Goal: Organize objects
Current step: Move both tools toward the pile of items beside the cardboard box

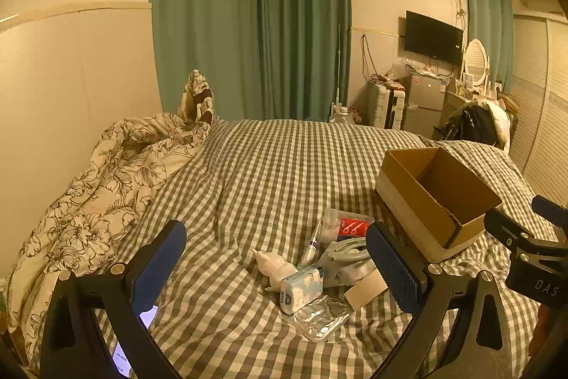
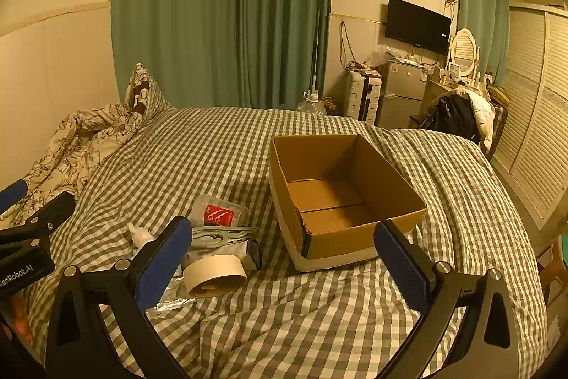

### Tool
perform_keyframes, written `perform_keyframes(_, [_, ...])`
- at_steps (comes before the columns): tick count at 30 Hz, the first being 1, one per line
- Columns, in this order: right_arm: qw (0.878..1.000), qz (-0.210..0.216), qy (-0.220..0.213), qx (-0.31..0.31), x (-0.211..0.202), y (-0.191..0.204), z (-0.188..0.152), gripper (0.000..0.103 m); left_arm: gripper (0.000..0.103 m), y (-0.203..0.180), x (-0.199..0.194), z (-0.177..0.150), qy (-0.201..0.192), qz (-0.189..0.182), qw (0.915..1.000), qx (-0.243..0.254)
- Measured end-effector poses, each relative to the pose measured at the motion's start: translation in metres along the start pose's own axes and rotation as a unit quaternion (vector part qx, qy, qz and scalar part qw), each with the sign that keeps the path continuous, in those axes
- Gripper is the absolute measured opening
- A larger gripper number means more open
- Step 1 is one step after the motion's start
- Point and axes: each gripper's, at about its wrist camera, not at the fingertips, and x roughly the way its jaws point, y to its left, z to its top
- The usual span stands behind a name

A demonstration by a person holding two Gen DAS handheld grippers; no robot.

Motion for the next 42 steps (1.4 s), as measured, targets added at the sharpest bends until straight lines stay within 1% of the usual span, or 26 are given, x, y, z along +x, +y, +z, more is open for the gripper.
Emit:
perform_keyframes(24, [1.0,0.008,0.008,-0.009,0.006,0.007,-0.006,0.103,0.103,0.001,0.0,-0.003,0.004,0.003,1.0,-0.001])
perform_keyframes(42, [0.999,0.041,0.012,-0.014,0.008,0.014,-0.009,0.103,0.103,0.006,0.002,-0.003,0.003,0.0,1.0,-0.002])
